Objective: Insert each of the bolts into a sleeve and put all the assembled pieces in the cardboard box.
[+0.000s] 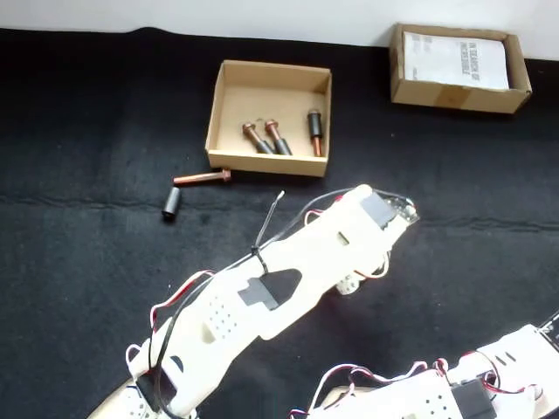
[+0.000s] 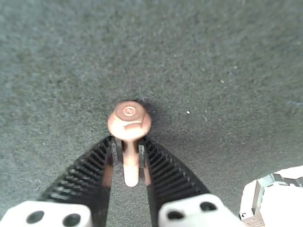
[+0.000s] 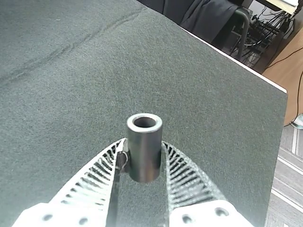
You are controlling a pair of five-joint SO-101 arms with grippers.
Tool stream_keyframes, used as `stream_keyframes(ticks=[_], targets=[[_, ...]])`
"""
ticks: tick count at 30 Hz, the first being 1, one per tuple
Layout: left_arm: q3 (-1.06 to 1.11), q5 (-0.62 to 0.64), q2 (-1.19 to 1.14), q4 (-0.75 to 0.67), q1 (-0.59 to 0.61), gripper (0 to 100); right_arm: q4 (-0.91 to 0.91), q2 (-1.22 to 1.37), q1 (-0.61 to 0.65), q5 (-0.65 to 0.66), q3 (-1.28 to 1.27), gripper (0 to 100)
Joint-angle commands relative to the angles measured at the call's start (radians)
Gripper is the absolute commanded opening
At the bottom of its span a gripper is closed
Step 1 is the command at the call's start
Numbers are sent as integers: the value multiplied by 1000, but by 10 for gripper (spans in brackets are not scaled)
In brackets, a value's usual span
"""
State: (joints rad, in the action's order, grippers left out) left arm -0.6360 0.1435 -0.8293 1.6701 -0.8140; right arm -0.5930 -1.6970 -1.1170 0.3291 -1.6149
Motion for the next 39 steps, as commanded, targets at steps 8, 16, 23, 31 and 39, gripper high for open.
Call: stream_keyframes(ticks=[8, 16, 23, 31, 39], targets=[[-467, -29, 19, 91, 143, 8, -163, -1, 354, -160, 120, 8], [-526, -123, 113, 92, 234, 8, -364, 2, 843, -269, 191, 8], [-432, -222, 351, 92, 294, 8, -374, 8, 1216, -278, 171, 8], [-68, -265, 677, 91, 355, 8, -374, 7, 1475, -181, 159, 8], [182, -261, 946, 86, 357, 8, -259, -1, 1575, -187, 61, 8]])
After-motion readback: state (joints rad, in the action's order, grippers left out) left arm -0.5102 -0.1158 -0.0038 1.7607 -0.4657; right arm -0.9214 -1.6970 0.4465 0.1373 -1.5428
